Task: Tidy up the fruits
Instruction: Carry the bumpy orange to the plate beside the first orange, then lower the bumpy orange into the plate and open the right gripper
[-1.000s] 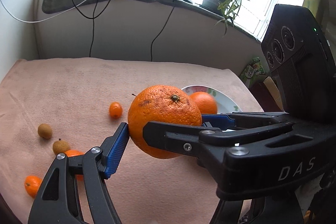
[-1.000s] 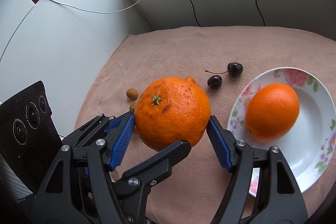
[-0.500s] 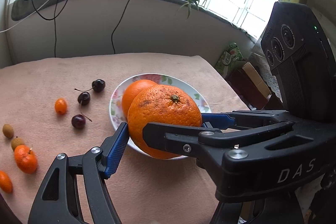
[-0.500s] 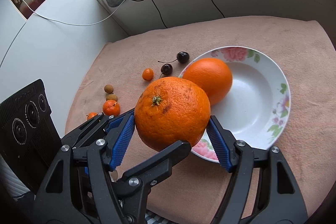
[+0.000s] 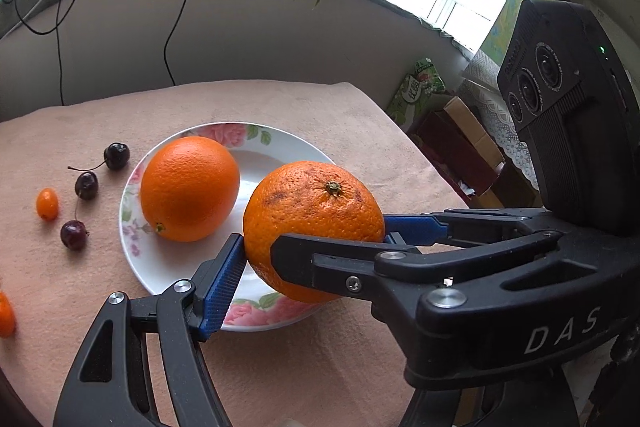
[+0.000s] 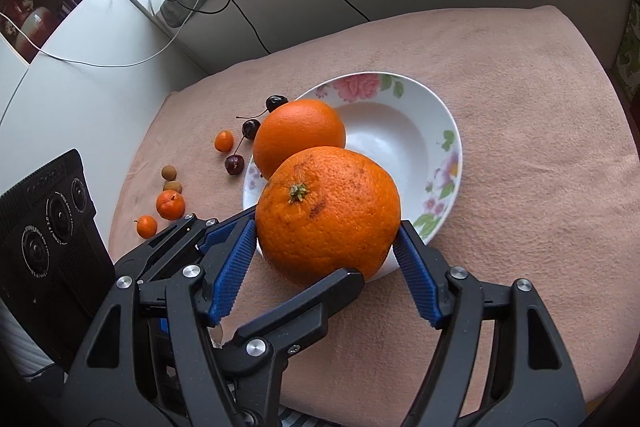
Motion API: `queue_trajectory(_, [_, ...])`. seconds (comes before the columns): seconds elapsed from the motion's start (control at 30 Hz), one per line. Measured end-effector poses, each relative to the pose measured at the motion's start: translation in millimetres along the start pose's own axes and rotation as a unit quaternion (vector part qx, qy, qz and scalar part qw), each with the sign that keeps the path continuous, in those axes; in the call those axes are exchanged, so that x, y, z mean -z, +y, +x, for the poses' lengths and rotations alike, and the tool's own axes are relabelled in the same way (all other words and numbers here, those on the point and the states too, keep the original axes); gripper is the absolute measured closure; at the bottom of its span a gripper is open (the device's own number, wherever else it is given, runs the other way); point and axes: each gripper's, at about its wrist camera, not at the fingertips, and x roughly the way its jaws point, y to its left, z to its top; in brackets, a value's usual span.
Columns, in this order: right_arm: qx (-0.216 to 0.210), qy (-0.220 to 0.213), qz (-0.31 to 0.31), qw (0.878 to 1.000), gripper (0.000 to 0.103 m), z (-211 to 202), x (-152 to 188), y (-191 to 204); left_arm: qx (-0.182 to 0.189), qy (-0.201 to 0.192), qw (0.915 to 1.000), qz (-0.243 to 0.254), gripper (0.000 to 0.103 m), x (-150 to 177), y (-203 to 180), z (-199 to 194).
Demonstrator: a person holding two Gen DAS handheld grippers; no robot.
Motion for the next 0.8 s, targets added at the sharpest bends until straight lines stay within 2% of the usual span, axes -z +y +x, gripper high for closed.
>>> queue_trajectory(0.3, [0.009,0.002,0.002,1.000,0.030,4.5,-1.6,-10.0,-0.011,0.007,0.9999,0.011,0.033,-1.6,-4.2,8.1])
queue_trajectory(0.6, [0.016,-0.023,-0.015,0.999,0.030,-7.3,-8.5,-8.1,-0.016,0.010,0.9998,0.012,0.033,1.7,-2.5,10.5])
queue_trajectory(0.8, [0.050,-0.046,-0.029,0.997,0.030,-16.1,-9.8,-5.7,-0.010,0.001,0.9998,0.017,0.034,3.5,-0.9,-0.7])
